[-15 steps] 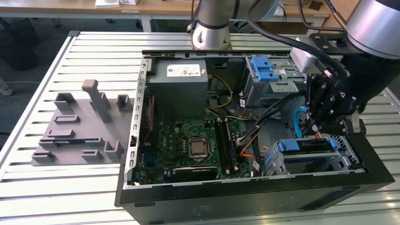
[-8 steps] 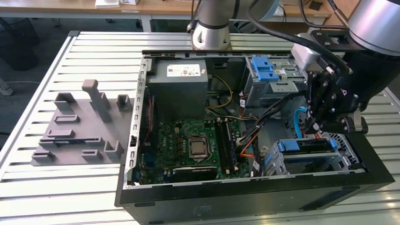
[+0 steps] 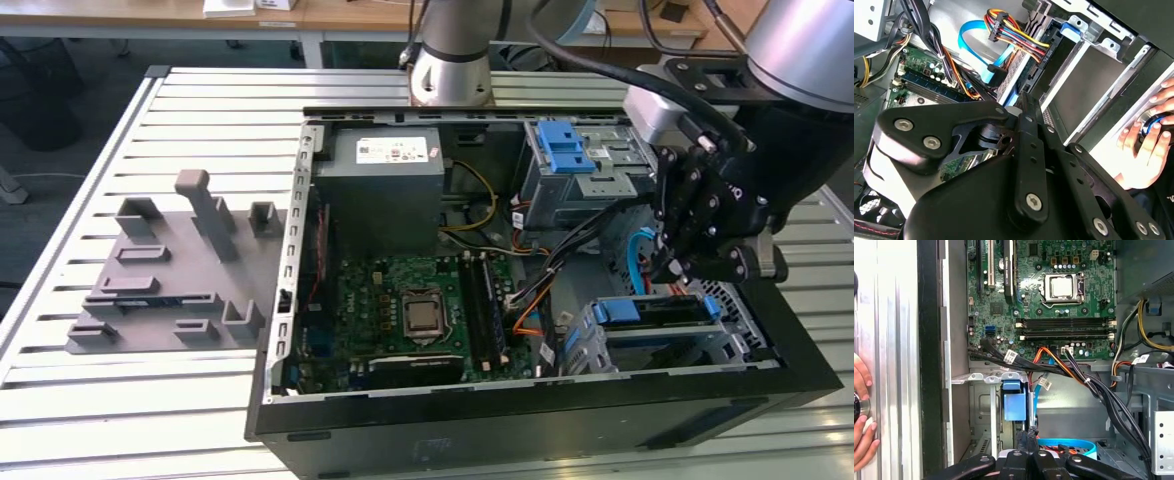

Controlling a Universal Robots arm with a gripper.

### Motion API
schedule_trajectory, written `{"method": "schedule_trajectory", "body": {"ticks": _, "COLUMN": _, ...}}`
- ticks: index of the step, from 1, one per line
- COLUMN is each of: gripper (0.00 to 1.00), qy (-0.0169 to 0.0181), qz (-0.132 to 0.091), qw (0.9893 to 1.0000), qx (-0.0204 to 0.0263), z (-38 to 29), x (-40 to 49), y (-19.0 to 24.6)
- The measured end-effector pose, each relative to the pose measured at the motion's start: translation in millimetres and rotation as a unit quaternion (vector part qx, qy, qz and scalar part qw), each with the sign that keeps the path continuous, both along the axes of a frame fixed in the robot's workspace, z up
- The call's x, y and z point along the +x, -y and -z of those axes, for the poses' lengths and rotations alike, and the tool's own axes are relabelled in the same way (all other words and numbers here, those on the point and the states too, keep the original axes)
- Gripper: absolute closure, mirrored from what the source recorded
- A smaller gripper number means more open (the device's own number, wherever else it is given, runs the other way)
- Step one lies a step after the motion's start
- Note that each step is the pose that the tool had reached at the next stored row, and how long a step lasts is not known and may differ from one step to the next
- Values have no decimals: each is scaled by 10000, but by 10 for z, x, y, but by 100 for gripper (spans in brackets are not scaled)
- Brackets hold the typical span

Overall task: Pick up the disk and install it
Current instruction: 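Insert the second disk wire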

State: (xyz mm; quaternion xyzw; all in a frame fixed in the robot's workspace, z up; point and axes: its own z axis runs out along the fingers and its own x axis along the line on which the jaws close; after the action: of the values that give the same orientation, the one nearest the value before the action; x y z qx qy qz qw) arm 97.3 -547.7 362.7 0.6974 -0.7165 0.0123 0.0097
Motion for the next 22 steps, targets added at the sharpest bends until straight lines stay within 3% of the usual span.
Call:
{"method": "schedule_trajectory", "body": {"ticks": 8, "gripper": 89, "qy": 0, "qz": 0, "qw": 10000, "qx": 1, "z": -25, "x": -7, "y": -16}}
{"method": "schedule_trajectory", "body": {"ticks": 14, "gripper": 89, "qy": 0, "qz": 0, "qw": 10000, "qx": 1, "z": -25, "x": -8, "y": -147}}
{"method": "schedule_trajectory", "body": {"ticks": 22, "gripper": 89, "qy": 0, "qz": 0, "qw": 10000, "qx": 0, "z": -87, "x": -15, "y": -207}}
